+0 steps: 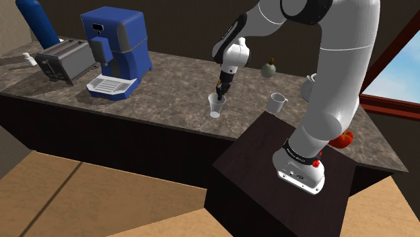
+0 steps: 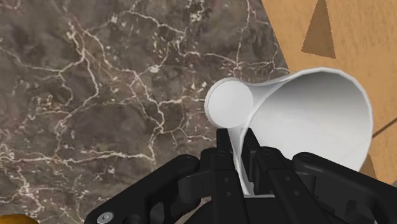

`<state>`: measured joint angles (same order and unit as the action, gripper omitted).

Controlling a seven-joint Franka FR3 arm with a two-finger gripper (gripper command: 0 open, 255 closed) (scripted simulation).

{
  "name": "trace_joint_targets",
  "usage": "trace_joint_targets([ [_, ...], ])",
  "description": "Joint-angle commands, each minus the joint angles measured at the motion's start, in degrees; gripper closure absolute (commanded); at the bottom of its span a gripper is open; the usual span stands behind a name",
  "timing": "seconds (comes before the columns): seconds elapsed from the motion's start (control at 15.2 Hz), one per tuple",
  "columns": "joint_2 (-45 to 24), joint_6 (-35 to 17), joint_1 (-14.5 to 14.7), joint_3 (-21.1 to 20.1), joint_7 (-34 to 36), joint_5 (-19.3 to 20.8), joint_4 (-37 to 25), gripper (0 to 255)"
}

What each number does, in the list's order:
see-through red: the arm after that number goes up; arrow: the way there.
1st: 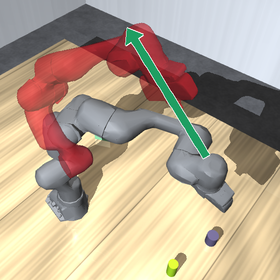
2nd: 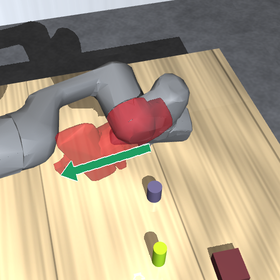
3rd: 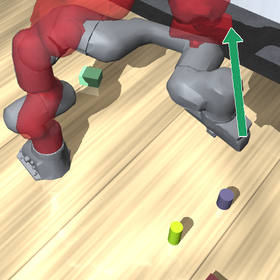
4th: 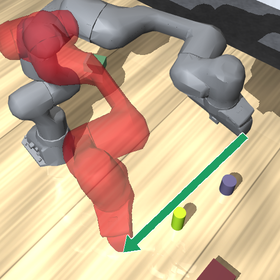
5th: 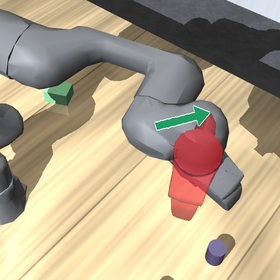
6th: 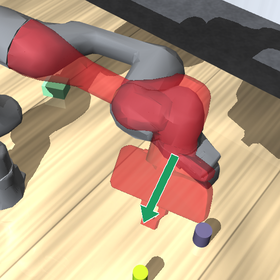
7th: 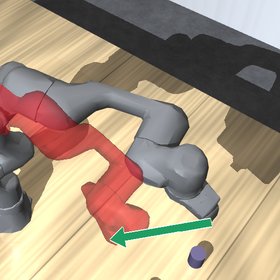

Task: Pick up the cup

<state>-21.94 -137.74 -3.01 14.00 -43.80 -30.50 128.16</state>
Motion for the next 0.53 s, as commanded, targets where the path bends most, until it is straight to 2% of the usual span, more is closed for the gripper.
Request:
trace_joint_targets([
  [0.0,1.5,1.0,0.3,0.5,0.8,1.0,0.3,255],
  [0.46,5.0,3.8,0.9,1.6,3.0,3.4,0.6,255],
])
